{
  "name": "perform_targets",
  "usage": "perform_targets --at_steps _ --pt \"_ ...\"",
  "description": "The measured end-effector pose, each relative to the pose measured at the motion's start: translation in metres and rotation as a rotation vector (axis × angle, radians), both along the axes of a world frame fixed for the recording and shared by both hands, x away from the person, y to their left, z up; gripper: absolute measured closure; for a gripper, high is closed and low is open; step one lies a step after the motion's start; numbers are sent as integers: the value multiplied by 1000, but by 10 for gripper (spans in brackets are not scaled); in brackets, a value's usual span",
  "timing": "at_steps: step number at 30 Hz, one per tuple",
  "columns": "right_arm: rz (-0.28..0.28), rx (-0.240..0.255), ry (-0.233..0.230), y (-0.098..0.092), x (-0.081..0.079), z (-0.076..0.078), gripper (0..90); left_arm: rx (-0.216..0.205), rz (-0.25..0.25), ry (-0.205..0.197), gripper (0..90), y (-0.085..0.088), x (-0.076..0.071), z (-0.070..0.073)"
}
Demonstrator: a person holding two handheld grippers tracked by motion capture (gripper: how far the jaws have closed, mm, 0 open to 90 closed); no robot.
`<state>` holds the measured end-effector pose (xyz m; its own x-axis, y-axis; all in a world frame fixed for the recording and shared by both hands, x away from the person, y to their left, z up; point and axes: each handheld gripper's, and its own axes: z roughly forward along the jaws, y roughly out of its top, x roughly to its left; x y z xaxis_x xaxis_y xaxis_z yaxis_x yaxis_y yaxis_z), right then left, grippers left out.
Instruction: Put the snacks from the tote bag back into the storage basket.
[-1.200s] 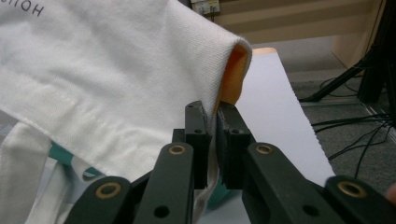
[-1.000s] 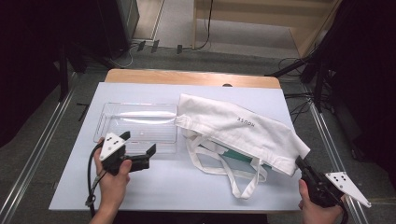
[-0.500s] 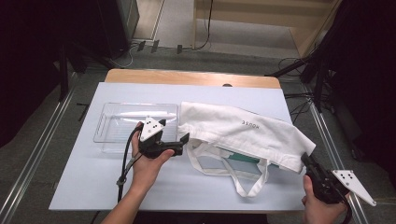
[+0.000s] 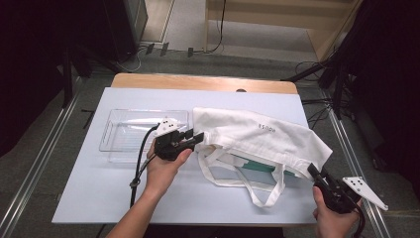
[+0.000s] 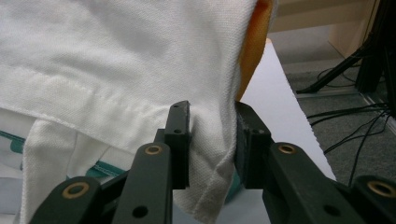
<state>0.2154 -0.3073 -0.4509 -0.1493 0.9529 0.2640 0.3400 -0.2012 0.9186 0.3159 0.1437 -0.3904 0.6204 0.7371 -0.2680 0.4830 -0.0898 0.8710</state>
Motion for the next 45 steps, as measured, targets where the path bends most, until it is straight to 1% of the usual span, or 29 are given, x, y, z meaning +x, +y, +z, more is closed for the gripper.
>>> perform_targets --at_steps 1,2,5,6,9,10,11,12,14,16,17,19,20,21,22,23,25,26,27,29,30,31,35,37,39,42,43,44,45 --pt "1 -6 -3 0 1 0 728 -5 -14 3 768 0 -1 -1" --pt "0 -10 -6 1 1 1 735 4 -30 -9 791 -1 -4 -1" --pt "-21 -37 -27 1 4 5 749 31 -54 -51 819 -4 -11 2" --pt "-29 -46 -36 0 5 6 752 26 -62 -61 822 -3 -13 4" --pt "-58 -64 -68 -4 8 13 761 0 -98 -89 830 2 -20 10" --pt "-58 -64 -68 -4 8 13 761 0 -98 -89 832 2 -20 10" --pt "-77 -63 -88 -8 12 18 764 -35 -154 -117 833 9 -28 16" --pt "-85 -67 -100 -10 14 20 766 -43 -167 -123 834 10 -31 18" --pt "-97 -61 -110 -11 19 25 768 -89 -223 -154 835 17 -38 22" --pt "-101 -67 -130 -10 25 30 769 -107 -236 -173 835 23 -45 23" --pt "-95 -70 -152 -8 29 34 770 -93 -226 -174 835 25 -46 22" --pt "-94 -81 -178 -3 35 40 770 -34 -179 -155 834 24 -44 14" --pt "-94 -86 -175 0 39 40 771 -17 -163 -139 834 22 -43 9" --pt "-96 -94 -163 1 44 38 770 2 -139 -125 832 20 -41 5" --pt "-100 -87 -131 3 49 35 771 18 -106 -113 831 18 -40 2" --pt "-91 -75 -105 2 54 30 768 13 -90 -99 830 17 -38 0" --pt "-65 -13 -65 -3 58 22 744 0 -73 -90 830 16 -35 -1" --pt "-58 -11 -64 -4 57 21 710 7 -62 -85 830 14 -34 -1" --pt "-18 -15 -62 -5 56 22 617 9 -58 -78 830 12 -32 -1" --pt "25 -29 -68 -7 49 26 431 31 -42 -71 829 9 -30 -3" --pt "26 -17 -68 -8 45 28 363 37 -30 -62 829 7 -29 -5" --pt "12 -7 -65 -9 39 28 333 36 -27 -56 829 7 -28 -6" --pt "-56 -5 -62 -4 9 23 322 11 8 -39 829 6 -24 -6" --pt "-50 22 -57 4 -6 20 337 16 15 -42 828 4 -24 -6" --pt "-2 23 -43 15 -13 16 343 17 23 -40 828 3 -23 -7" --pt "90 -1 12 44 -24 6 348 12 30 -39 828 4 -21 -8" --pt "96 -28 46 53 -24 2 348 8 31 -37 828 4 -21 -7" --pt "78 -53 88 59 -23 -2 351 6 32 -36 827 4 -21 -7" --pt "78 -47 119 63 -22 -8 377 6 32 -36 827 4 -21 -7"
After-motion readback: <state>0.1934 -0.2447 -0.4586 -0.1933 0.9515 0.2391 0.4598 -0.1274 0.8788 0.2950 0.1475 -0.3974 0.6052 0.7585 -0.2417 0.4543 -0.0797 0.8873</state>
